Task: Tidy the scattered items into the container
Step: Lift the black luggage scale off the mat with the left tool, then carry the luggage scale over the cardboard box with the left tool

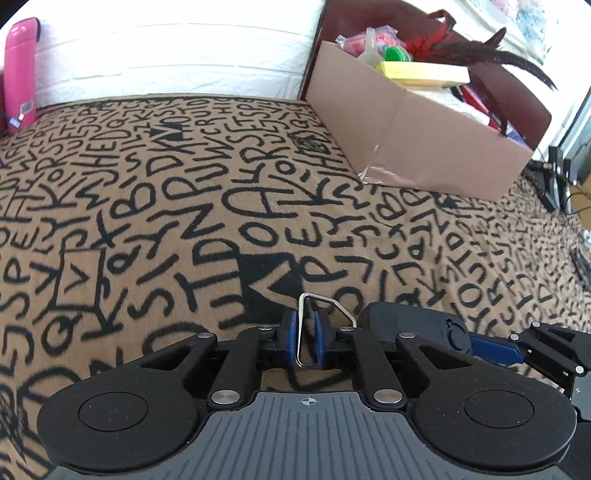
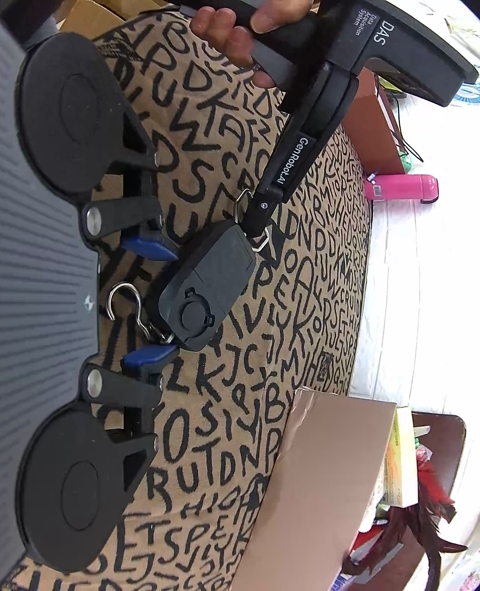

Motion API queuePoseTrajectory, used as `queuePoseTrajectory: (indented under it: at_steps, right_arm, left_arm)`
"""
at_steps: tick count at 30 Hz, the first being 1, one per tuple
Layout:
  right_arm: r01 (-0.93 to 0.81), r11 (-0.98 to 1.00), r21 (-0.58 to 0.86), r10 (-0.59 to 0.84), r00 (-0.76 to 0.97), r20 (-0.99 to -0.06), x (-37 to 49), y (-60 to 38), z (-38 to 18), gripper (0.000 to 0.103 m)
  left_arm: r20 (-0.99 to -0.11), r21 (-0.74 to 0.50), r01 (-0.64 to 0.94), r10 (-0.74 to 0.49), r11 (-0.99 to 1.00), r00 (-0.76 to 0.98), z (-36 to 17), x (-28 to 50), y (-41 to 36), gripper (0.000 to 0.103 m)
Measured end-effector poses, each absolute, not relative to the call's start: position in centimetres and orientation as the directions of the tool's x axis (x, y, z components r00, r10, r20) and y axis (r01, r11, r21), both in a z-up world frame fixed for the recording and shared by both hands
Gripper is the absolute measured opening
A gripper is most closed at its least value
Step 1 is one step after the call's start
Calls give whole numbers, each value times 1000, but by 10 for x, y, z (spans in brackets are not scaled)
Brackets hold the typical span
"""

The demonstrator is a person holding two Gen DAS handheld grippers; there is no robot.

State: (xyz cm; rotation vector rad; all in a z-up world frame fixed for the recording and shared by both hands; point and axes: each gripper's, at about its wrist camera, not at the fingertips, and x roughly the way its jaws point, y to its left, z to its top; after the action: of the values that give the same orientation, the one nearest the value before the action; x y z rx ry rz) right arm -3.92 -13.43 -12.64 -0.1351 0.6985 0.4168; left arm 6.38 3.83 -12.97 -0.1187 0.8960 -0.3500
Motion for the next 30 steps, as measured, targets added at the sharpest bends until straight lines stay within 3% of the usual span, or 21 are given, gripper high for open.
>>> queuePoseTrajectory:
  at_steps: [8, 15, 30]
  right_arm:
    - [-378, 926, 15, 306, 724, -618, -41, -163, -101, 54]
    - [-350, 936, -27, 283, 798, -533, -16, -192, -65, 54]
    - [-273, 958, -87, 219, 895, -388, 92, -254, -3, 54]
  left_arm:
    - [-697, -252, 317, -399, 914, 596, -97, 66, 8, 24]
    - [-616, -252, 362, -437, 897, 655, -51, 97, -22, 24]
    - [-442, -205, 420, -467, 884, 766, 30, 199, -89, 24]
